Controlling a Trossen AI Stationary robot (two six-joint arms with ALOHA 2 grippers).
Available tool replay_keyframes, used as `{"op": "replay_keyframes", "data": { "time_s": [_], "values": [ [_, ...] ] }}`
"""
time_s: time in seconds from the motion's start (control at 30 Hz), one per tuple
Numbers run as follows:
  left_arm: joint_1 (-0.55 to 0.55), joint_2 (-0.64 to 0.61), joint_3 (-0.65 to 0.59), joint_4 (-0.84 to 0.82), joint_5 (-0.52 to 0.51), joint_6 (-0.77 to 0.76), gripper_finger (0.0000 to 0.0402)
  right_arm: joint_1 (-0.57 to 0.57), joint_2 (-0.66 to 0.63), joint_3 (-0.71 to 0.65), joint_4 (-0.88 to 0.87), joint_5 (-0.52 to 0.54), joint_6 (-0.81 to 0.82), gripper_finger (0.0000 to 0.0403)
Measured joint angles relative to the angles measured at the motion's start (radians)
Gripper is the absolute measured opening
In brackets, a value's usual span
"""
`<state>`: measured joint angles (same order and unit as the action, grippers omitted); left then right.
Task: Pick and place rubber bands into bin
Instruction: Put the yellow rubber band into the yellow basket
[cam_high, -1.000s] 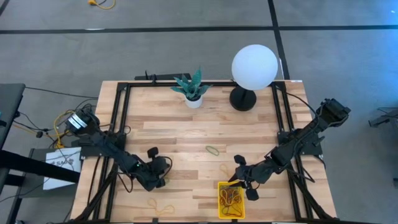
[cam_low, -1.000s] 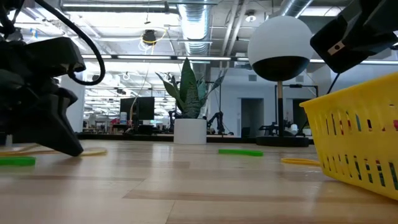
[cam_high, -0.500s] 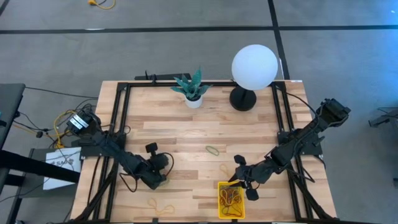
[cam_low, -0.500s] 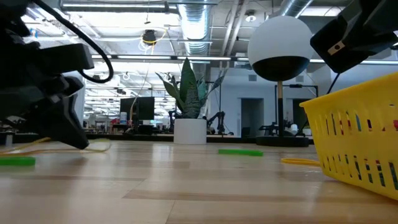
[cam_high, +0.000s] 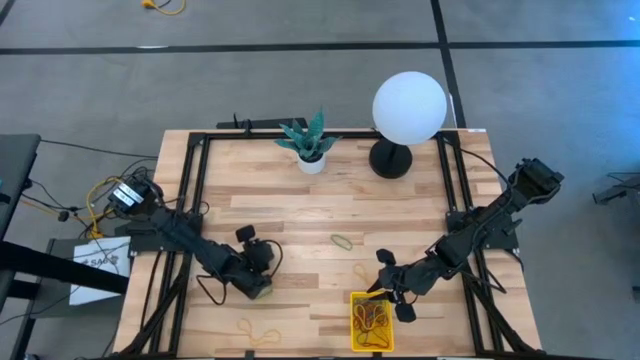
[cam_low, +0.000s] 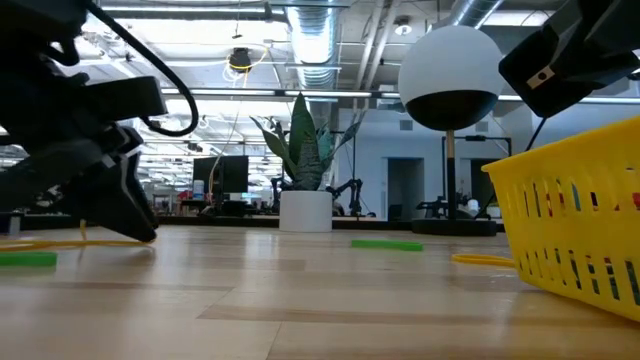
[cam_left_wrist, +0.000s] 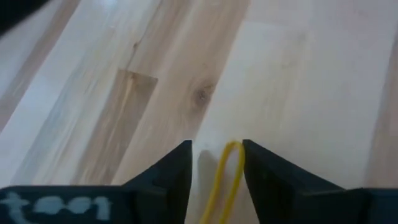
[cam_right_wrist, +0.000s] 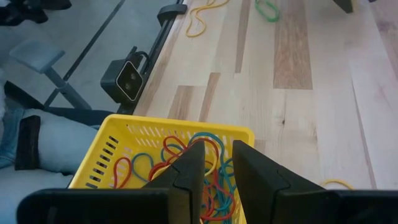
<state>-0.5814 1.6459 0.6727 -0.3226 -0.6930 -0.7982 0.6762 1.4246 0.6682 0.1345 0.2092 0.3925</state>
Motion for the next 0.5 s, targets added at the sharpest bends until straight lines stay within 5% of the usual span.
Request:
{"op": "replay_keyframes", "data": {
  "time_s": [0.13,0.3,0.5],
  "values": [
    [0.017,0.000,0.000,0.006,0.005,0.008,0.0104,0.000,0.000,0.000,0.000,0.000,0.000,0.0076],
    [0.016,-0.006,0.001,0.077,-0.003,0.064,0.0012,0.000,0.000,0.000,0.000,0.000,0.000,0.0076],
    [0.015,-0.020,0.079,-0.023,-0.024,0.091,0.0003,0.000,0.000,0.000,0.000,0.000,0.000,0.0076]
  ]
}}
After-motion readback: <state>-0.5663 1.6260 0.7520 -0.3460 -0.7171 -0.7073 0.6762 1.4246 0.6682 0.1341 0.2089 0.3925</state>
